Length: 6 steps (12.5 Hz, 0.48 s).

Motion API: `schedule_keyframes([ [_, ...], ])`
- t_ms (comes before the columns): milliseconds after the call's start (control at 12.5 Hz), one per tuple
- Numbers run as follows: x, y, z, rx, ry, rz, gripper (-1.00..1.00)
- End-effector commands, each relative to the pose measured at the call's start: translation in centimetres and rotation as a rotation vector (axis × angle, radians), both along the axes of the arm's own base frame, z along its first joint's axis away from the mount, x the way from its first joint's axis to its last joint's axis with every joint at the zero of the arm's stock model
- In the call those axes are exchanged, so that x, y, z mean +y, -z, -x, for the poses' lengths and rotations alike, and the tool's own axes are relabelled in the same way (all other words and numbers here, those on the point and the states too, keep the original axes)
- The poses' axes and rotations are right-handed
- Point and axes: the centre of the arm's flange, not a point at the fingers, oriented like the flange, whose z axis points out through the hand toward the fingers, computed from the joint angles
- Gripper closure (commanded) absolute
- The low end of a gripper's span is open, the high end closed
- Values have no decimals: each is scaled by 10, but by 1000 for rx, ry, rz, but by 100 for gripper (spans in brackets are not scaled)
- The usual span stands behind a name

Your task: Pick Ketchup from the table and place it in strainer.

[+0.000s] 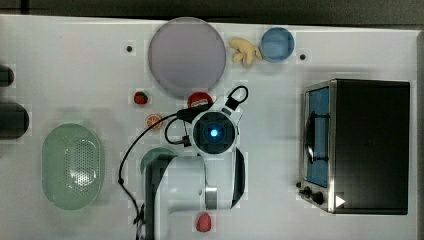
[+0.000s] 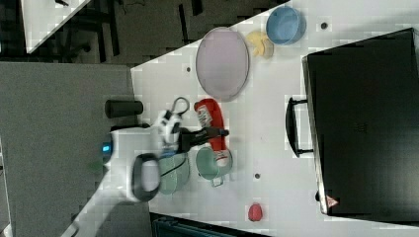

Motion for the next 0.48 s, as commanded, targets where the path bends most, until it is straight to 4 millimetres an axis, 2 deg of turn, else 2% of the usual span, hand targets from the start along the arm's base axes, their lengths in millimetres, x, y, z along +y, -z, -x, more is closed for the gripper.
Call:
schedule_keyframes([
  [80, 39, -72, 1, -19, 15, 27, -21],
  [320, 93, -114, 16, -20, 41, 61, -21],
  [480, 138, -125, 25, -50, 73, 60, -21],
])
